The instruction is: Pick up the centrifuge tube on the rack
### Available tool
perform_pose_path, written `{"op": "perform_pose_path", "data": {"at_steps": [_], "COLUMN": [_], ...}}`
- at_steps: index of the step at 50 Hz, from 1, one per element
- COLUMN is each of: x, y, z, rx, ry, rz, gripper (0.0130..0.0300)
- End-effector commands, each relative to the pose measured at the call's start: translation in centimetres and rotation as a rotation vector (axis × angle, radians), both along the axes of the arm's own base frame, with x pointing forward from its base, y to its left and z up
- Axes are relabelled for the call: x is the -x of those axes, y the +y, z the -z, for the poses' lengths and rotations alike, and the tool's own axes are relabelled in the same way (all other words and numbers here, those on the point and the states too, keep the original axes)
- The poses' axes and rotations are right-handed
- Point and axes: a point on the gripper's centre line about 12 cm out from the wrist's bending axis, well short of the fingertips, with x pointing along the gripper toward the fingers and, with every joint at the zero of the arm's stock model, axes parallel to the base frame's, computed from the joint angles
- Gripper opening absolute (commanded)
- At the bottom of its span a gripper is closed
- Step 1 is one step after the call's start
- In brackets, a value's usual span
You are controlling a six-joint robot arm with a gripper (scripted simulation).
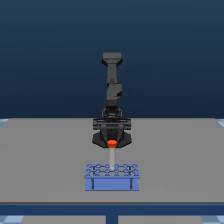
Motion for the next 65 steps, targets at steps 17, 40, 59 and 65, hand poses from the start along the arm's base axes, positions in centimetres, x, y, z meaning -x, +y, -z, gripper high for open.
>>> {"op": "perform_pose_path", "data": {"at_steps": [17,40,59,65], "x": [0.02,0.02,0.02,0.02], "y": [0.0,-0.02,0.0,0.0], "z": [-0.35,-0.66,-0.87,-0.92], "rx": [-0.001,0.0,-0.001,-0.001], "ry": [0.005,0.005,0.005,0.005], "rz": [0.001,0.002,0.001,0.0], "gripper": [0.013,0.013,0.013,0.013]}}
